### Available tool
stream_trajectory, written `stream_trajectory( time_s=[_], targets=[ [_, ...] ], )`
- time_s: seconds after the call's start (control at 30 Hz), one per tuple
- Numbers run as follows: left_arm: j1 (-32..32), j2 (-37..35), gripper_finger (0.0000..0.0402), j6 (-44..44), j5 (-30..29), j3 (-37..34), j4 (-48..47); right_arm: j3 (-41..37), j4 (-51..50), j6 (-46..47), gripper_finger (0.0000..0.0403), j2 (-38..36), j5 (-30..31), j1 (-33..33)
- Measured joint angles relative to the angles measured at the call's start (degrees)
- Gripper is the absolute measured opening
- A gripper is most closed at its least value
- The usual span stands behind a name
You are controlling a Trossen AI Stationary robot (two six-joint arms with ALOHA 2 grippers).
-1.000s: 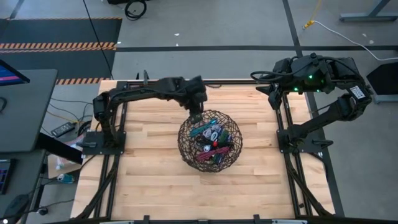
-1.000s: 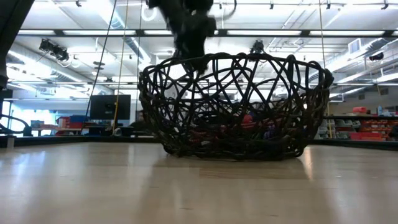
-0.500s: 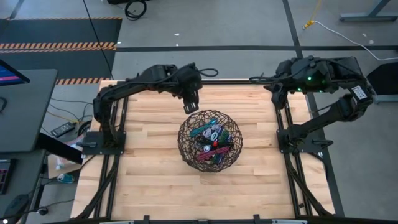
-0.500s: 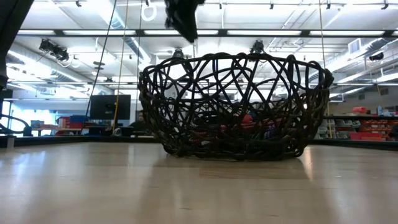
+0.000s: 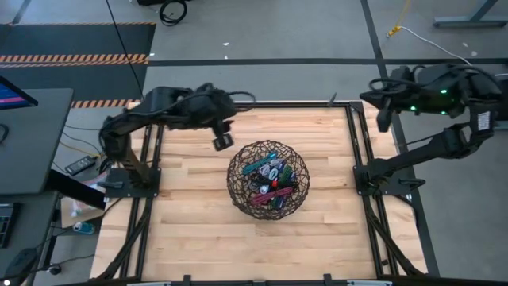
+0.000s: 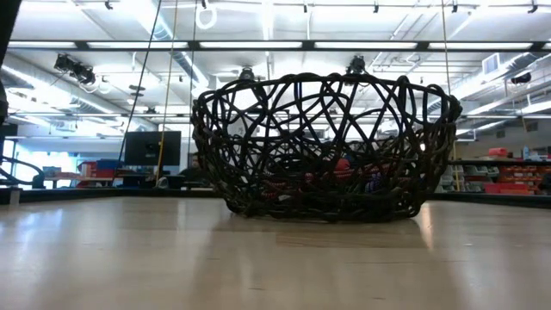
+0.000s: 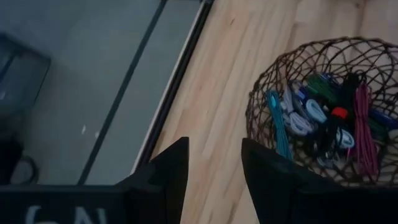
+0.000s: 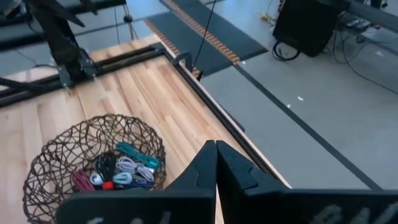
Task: Pick and place USB-C Cables
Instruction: Return to Home Position
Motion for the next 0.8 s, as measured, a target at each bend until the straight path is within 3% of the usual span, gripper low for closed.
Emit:
stream_trajectory(
  time_s=[0.17, 0.33, 0.6, 0.8],
  targets=[
    [-5.0, -2.8, 0.0155, -8.0, -2.6, -0.2, -6.6, 0.0, -0.7, -0.2, 0.0003, -2.4, 0.3, 0.0],
    [-13.4, -5.1, 0.0155, -5.7, -2.9, -0.9, -6.1, 0.0, -0.6, -1.9, 0.0002, -4.7, 0.4, 0.0],
    [-26.5, -8.9, 0.0155, -8.8, -3.9, -1.1, -6.2, 0.0, -0.6, -3.4, 0.0001, -8.7, 0.8, 0.0],
    [-32.4, -12.8, 0.0156, -11.6, -4.3, -1.1, -6.3, 0.0, -0.2, -3.5, 0.0, -11.7, 0.8, 0.0]
  ],
)
